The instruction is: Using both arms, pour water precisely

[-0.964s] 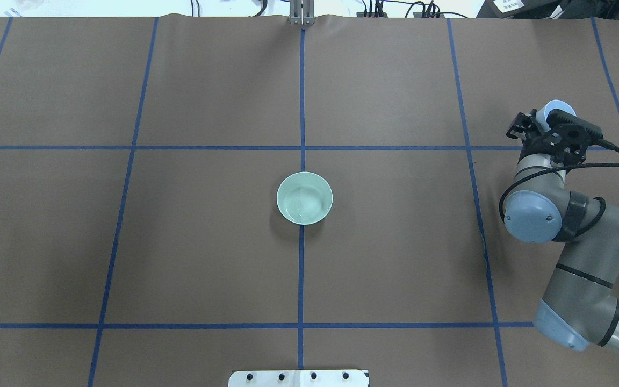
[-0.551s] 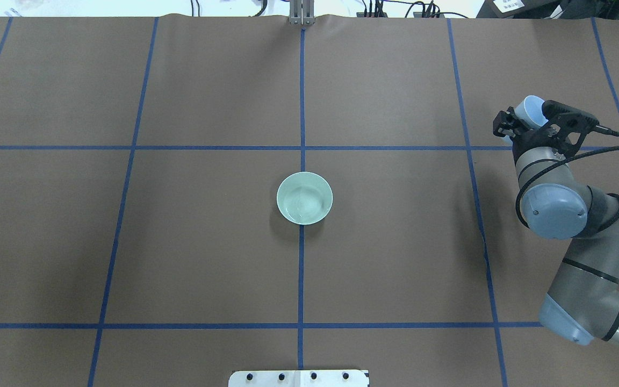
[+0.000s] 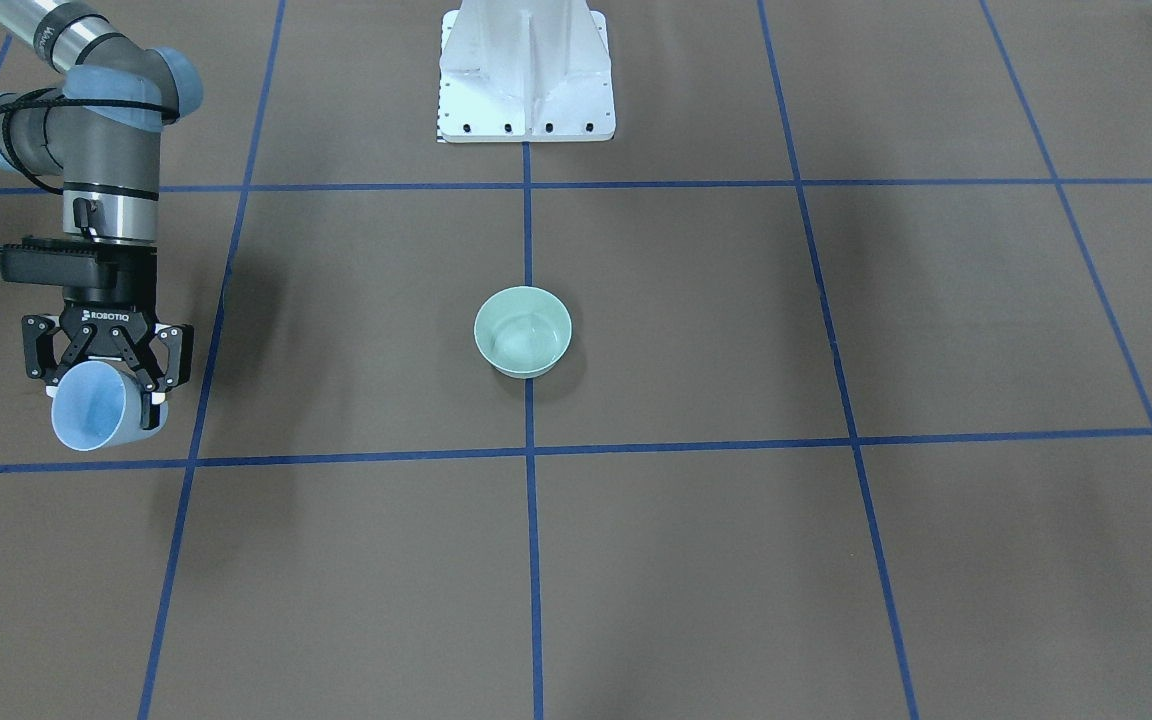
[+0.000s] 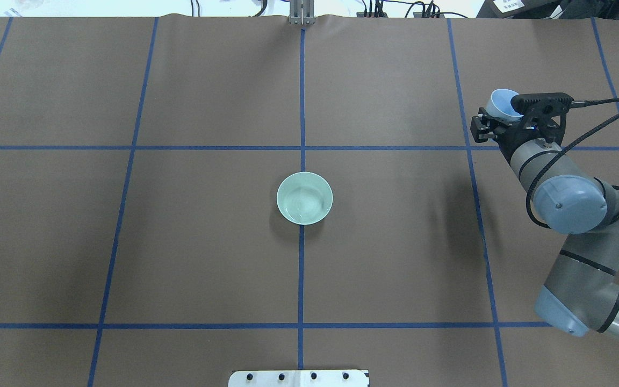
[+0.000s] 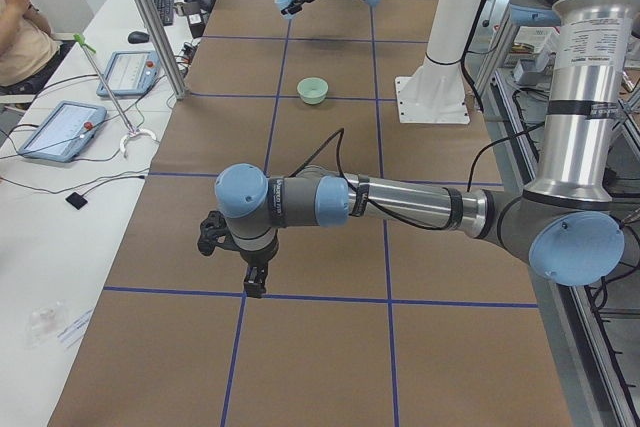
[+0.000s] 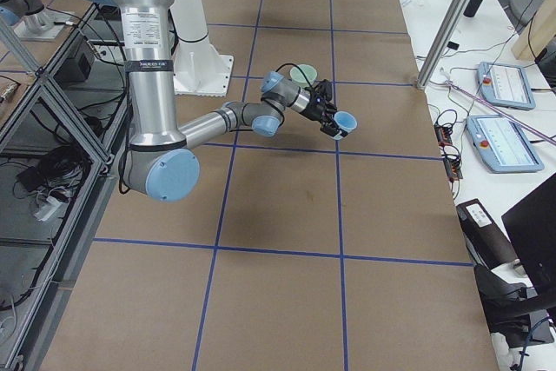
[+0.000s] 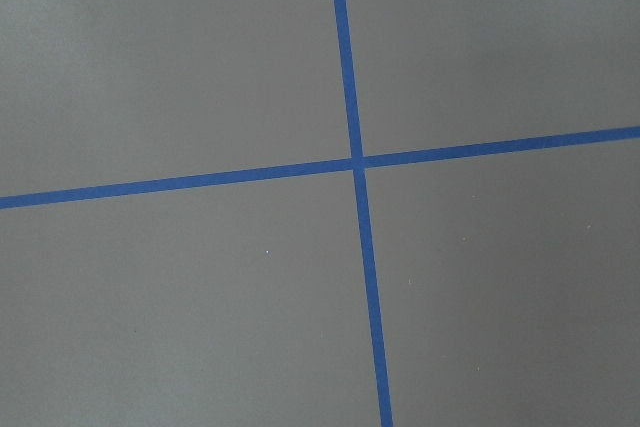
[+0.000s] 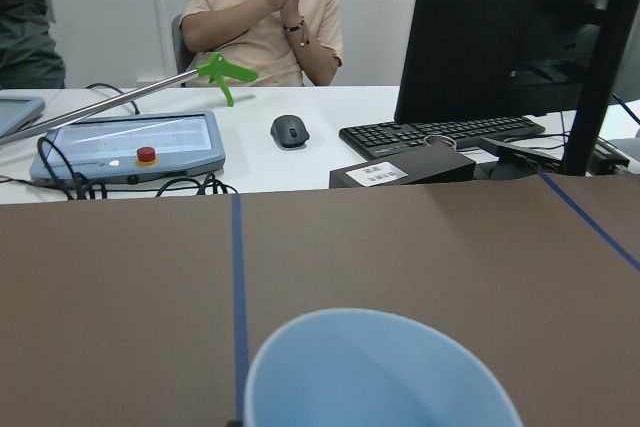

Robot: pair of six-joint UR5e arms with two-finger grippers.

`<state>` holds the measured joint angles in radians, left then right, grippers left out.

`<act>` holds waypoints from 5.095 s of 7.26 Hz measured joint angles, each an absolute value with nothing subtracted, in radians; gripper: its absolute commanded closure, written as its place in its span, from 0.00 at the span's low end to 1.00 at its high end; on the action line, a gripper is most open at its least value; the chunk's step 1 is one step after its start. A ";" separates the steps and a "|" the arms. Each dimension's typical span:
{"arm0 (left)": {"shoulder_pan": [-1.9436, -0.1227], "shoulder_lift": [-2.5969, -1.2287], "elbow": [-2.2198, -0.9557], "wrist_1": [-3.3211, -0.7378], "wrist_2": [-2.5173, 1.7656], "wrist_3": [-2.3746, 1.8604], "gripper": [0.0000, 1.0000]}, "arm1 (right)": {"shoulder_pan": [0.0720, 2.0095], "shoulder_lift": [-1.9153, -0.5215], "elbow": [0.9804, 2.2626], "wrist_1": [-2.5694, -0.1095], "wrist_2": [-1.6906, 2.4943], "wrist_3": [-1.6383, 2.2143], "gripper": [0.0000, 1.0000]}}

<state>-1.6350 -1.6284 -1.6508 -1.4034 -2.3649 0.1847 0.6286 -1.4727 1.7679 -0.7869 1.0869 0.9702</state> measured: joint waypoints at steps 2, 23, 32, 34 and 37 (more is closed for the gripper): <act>-1.635 -1.630 -1.652 -1.404 -2.365 0.183 0.00 | 0.665 -1.464 1.768 -0.650 1.316 0.845 1.00; -1.634 -1.633 -1.638 -1.401 -2.367 0.165 0.00 | 0.487 -1.067 1.785 -1.115 1.790 0.217 1.00; -1.634 -1.632 -1.632 -1.401 -2.368 0.166 0.00 | 0.479 -0.952 1.774 -1.446 1.787 0.165 1.00; -1.634 -1.632 -1.632 -1.401 -2.368 0.166 0.00 | 0.479 -0.926 1.764 -1.488 1.787 0.162 1.00; -1.634 -1.632 -1.633 -1.401 -2.368 0.166 0.00 | 0.478 -0.900 1.745 -1.536 1.775 0.142 1.00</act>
